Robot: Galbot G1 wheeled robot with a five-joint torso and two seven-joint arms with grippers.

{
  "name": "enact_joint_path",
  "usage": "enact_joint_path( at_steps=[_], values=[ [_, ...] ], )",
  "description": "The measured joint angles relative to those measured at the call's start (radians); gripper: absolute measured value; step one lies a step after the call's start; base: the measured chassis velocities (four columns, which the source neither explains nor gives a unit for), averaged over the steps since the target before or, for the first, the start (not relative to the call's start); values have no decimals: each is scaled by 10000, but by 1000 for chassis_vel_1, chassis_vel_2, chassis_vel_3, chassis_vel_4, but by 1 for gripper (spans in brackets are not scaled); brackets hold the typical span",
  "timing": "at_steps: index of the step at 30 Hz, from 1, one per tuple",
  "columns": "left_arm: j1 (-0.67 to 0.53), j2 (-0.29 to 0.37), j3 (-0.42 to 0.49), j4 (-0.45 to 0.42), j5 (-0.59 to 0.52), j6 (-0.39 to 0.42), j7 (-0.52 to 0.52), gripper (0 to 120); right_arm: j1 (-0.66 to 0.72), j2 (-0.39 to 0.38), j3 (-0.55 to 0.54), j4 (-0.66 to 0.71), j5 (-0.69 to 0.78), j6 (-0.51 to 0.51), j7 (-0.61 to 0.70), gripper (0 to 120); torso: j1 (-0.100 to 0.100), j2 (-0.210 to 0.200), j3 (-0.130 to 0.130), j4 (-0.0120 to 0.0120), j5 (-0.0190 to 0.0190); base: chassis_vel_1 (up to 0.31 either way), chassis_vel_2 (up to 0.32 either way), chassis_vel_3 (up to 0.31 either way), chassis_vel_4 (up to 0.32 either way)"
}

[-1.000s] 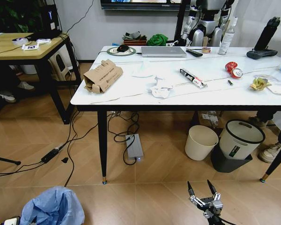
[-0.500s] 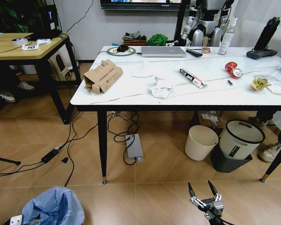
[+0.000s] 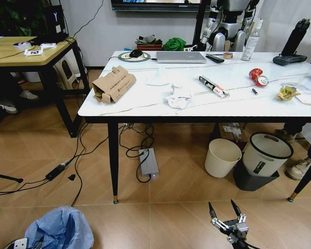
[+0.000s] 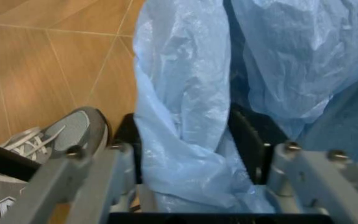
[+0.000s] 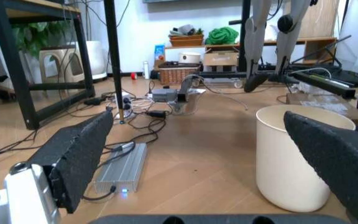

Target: Pick up the trash bin and place the trash from the table into it.

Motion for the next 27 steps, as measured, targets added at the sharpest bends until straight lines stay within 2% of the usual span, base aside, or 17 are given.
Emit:
enact_joint_path(
  at_steps=[1, 5, 7, 9, 12, 14, 15, 17, 19, 20, 27],
  values=[
    [0, 0, 0, 0, 0, 0, 0, 41, 0, 0, 0, 0, 0, 0, 0, 100, 0, 0, 0, 0, 0, 0, 0, 0, 0],
    [2, -17, -2, 32, 35, -30, 31, 23, -8, 0, 0, 15, -1, -1, 2, 100, 0, 0, 0, 0, 0, 0, 0, 0, 0],
    [2, -20, -3, 36, 40, -43, 39, 22, -11, 0, 0, 16, -2, -2, 2, 100, 0, 0, 0, 0, 0, 0, 0, 0, 0],
    [-3, -35, -3, 59, 64, -132, 109, 11, -15, 0, 0, 17, -10, -3, 4, 100, 0, 1, 1, 0, 0, 0, 0, 0, 0],
    [-44, -77, 27, 147, 174, -591, 202, 2, -23, 0, 12, 17, -36, -3, 6, 100, 1, 2, 0, -1, 1, 0, 0, 0, 0],
    [-67, -92, 38, 189, 245, -797, 218, 1, -27, 0, 14, 18, -43, -3, 6, 100, 1, 2, 0, 0, 1, 0, 0, 0, 0],
    [-132, -136, 40, 282, 405, -1345, 396, 0, -57, 0, 20, 36, -63, -4, 6, 100, 1, 2, 1, 0, 0, 0, 0, 0, 0],
    [-116, -163, 32, 172, 424, -1574, 676, 0, -81, 0, 25, 55, -93, -7, 7, 100, 1, 2, 1, 0, 0, 0, 0, 0, 0],
    [123, -183, 27, -374, 246, -1517, 1165, 0, -116, 0, 39, 108, -152, -28, 11, 100, 1, 2, 1, -1, 1, 0, 0, 0, 0],
    [123, -183, 27, -374, 246, -1517, 1165, 0, -116, 0, 39, 108, -152, -28, 11, 100, 1, 2, 1, -1, 1, 0, 0, 0, 0],
    [972, -319, 209, -1944, 58, -1545, 1365, 0, -224, 0, 78, 277, -337, -130, 44, 100, 2, 2, 2, -2, 2, 0, 0, 0, 0]
  ],
)
